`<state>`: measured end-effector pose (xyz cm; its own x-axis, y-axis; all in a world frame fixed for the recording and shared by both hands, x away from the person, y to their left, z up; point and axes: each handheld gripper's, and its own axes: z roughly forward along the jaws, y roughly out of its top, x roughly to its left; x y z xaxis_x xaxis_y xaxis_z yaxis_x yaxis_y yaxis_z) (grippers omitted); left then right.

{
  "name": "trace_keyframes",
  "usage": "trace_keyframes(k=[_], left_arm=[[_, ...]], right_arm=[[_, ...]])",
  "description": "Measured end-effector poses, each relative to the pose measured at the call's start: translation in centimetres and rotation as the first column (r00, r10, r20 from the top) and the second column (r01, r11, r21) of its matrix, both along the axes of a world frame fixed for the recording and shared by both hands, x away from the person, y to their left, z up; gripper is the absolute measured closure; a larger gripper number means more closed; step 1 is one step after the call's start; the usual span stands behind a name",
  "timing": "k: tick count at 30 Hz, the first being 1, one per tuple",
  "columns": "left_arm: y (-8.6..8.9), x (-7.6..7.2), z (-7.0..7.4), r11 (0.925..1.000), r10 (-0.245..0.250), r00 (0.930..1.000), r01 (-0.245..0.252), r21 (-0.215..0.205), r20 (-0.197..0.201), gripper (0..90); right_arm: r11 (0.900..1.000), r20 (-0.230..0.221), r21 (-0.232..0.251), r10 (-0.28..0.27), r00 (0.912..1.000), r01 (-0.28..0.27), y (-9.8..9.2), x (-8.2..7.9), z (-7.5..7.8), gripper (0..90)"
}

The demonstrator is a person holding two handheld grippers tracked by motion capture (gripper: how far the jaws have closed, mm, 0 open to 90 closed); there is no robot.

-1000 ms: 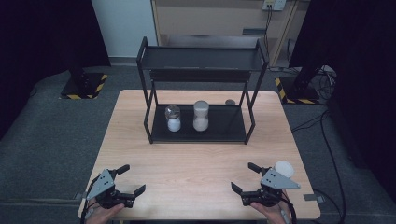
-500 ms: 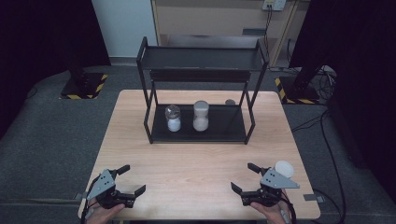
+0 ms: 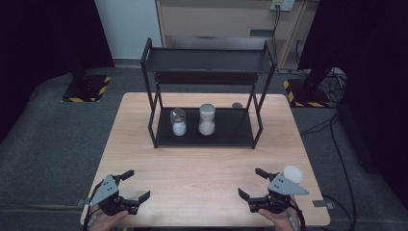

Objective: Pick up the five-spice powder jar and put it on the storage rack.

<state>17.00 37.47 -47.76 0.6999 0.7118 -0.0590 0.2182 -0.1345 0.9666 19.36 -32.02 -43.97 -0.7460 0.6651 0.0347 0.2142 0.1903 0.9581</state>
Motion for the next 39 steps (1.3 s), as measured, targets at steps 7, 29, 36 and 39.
trace_keyframes(k=[7,29,36,39], left_arm=[[0.0,0.0,0.0,1.0000,0.000,1.0000,0.000,-0.003,-0.001,0.0],[0.0,0.0,0.0,1.0000,0.003,1.0000,-0.003,-0.006,-0.004,0.0],[0.0,0.0,0.0,1.0000,0.006,1.0000,-0.006,-0.005,-0.005,0.0],[0.0,-0.1,0.0,1.0000,0.008,1.0000,-0.008,-0.006,-0.005,0.0]], right_arm=[[1.000,0.018,0.017,-0.013,0.9998,0.013,-0.1,-0.5,0.2,6.2],[0.992,0.054,0.029,-0.124,0.9909,0.122,-2.3,-2.3,3.7,4.2],[0.983,0.065,0.028,-0.181,0.9814,0.179,-3.5,-2.7,4.6,3.9],[0.979,0.063,0.029,-0.206,0.9766,0.204,-4.1,-2.9,4.8,3.6]])
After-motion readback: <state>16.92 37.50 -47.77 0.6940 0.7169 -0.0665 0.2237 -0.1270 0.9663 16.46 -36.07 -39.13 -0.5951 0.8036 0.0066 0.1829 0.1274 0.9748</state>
